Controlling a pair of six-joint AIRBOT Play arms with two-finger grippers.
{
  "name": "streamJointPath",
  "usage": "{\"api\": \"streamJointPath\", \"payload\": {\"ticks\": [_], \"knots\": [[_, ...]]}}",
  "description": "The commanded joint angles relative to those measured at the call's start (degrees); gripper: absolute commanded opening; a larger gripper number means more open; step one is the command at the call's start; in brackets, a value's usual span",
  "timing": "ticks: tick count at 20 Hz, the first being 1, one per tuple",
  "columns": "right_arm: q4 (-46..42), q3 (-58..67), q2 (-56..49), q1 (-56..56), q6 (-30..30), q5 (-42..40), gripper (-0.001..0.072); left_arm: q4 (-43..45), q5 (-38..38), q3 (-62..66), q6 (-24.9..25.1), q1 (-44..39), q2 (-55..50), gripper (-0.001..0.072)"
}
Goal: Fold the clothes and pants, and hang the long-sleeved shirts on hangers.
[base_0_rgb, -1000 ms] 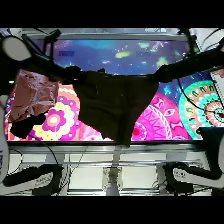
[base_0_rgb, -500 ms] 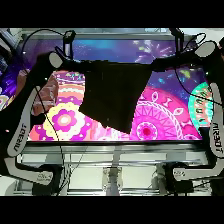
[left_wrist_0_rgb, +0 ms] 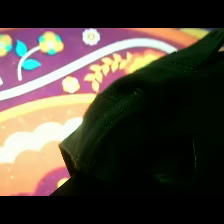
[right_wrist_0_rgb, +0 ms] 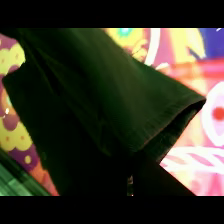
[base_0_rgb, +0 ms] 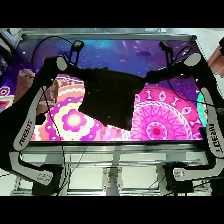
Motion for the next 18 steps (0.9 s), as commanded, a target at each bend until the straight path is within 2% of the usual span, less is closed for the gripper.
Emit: {"api": "streamJointPath", "payload": {"ticks": [1, 4, 6, 13, 18], "knots": [[1.44, -4.17, 2.25, 3.98, -0.44, 2.95, 0.0008, 0.48, -13.81, 0.02, 9.22, -1.99, 0.00, 0.0029], [1.01, -7.61, 4.11, 6.56, 0.37, 6.43, 0.0008, 5.14, -20.68, 0.02, 8.68, -4.85, 0.57, 0.0029], [-0.31, -12.55, 6.97, 6.86, 0.96, 6.69, 0.0008, 5.16, -23.34, -0.57, 7.96, -6.05, 1.49, 0.0028], [-0.79, -34.32, 19.02, 6.88, 0.87, 0.46, 0.0009, 5.33, -22.80, -15.04, 8.55, -4.87, 13.99, 0.0028], [1.99, -36.44, 19.80, 8.90, 0.68, 0.76, 0.0010, 4.70, -22.80, -28.00, 11.47, -4.07, 22.10, 0.0030]]}}
